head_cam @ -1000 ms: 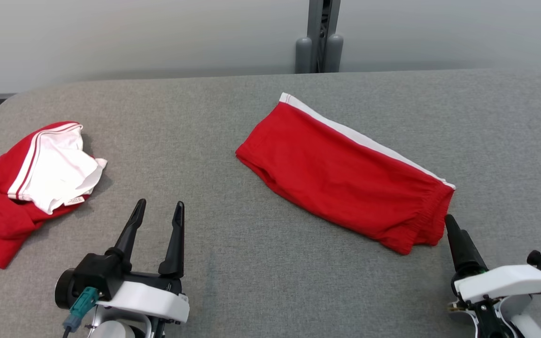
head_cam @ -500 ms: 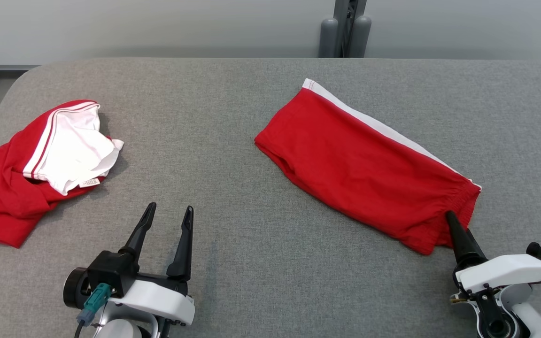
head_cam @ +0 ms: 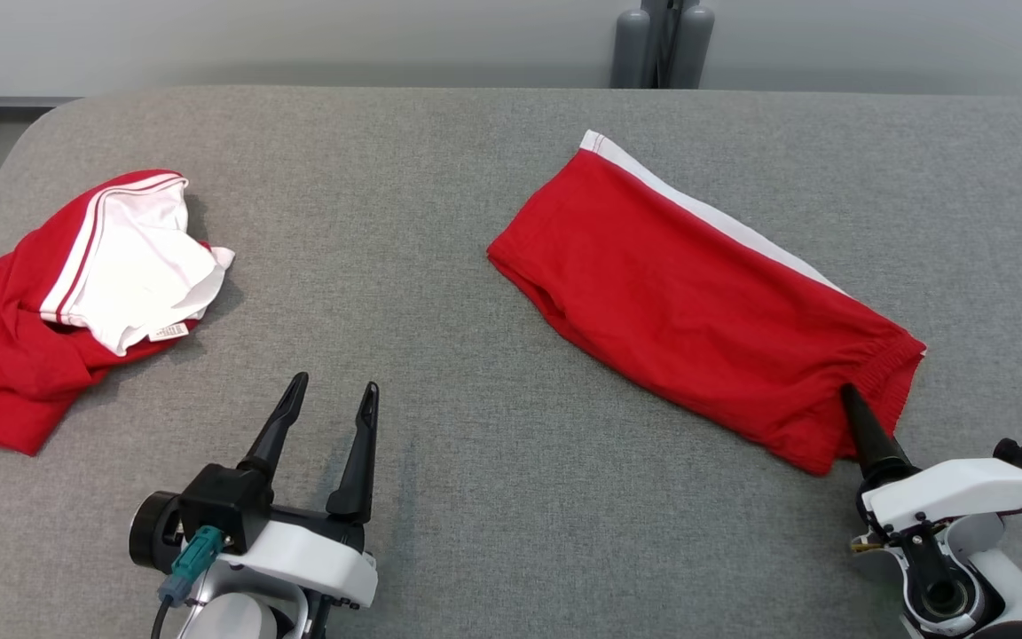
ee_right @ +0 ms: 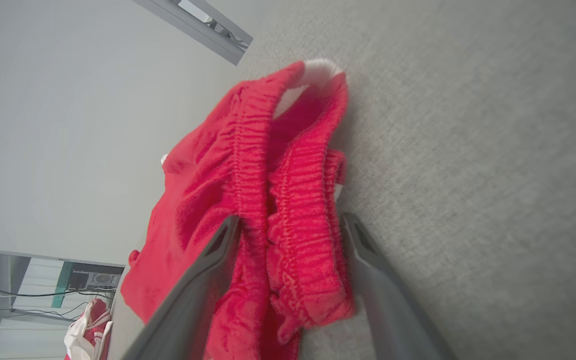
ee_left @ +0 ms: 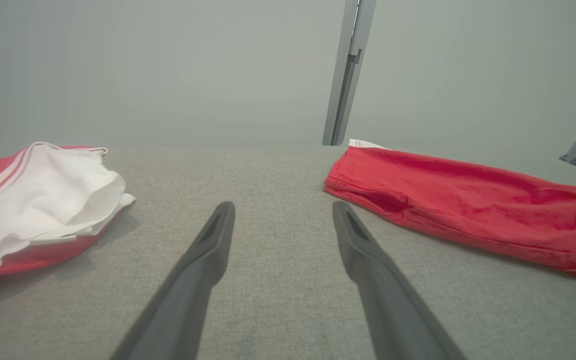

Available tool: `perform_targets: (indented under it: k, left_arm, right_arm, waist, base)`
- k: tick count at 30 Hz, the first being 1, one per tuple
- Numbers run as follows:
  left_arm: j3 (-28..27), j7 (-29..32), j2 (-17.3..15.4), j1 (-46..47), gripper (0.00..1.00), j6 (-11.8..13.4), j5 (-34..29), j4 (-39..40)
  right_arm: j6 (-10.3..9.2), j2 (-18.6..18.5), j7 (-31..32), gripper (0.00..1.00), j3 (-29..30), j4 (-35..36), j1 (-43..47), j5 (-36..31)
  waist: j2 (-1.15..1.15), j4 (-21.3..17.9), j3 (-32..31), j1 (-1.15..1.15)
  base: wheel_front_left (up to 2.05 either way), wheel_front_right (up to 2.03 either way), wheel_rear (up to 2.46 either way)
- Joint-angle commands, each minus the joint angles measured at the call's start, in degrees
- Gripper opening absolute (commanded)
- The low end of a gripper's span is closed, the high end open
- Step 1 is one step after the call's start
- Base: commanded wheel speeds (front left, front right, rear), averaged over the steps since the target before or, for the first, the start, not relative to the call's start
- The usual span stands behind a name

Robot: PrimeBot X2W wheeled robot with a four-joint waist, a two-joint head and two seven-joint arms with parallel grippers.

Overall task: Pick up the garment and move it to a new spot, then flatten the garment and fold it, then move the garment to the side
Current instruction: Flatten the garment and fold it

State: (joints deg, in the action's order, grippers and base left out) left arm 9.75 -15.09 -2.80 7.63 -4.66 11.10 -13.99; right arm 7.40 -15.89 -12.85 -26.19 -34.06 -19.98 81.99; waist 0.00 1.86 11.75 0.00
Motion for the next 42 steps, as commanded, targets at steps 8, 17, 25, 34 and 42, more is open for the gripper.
perform_targets:
  k: [8,17,25,34,42]
  left_arm:
    - [-0.4,-0.1,-0.2,1.7,1.0,-0.4,-0.7,-0.1]
    - [-0.5,-0.1,-0.2,2.5,1.0,-0.6,-1.1,-0.1]
    - [-0.2,-0.1,-0.2,2.3,1.0,-0.8,-1.1,-1.1]
    - [1.5,-0.1,-0.2,1.3,1.0,0.1,0.9,-1.7]
    - [3.3,-0.1,-0.2,0.9,1.0,0.8,2.3,-1.9]
  right_arm:
    - [0.3,0.3,2.8,1.0,-2.0,2.6,-1.2,3.8]
    - [0.32,1.4,1.3,1.0,-3.3,2.2,-3.5,4.7]
    - [0.3,-0.6,0.4,0.0,-5.9,0.9,-4.0,2.8]
    - [0.22,-5.1,1.3,0.0,-11.7,-0.4,-6.5,-1.4]
    - [0.22,-10.1,5.5,0.0,-18.3,-4.7,-10.9,-5.2]
  waist:
    - [0.0,1.3,1.6,0.0]
    - [0.0,2.3,3.0,0.0]
    - [0.0,3.0,1.8,0.0]
    - [0.0,3.3,-0.9,0.0]
    - [0.0,4.2,-2.2,0.0]
  base:
    - [0.0,0.0,0.0]
    - [0.0,0.0,0.0]
    - [0.0,0.0,0.0]
    - [0.0,0.0,0.0]
    - [0.0,0.0,0.0]
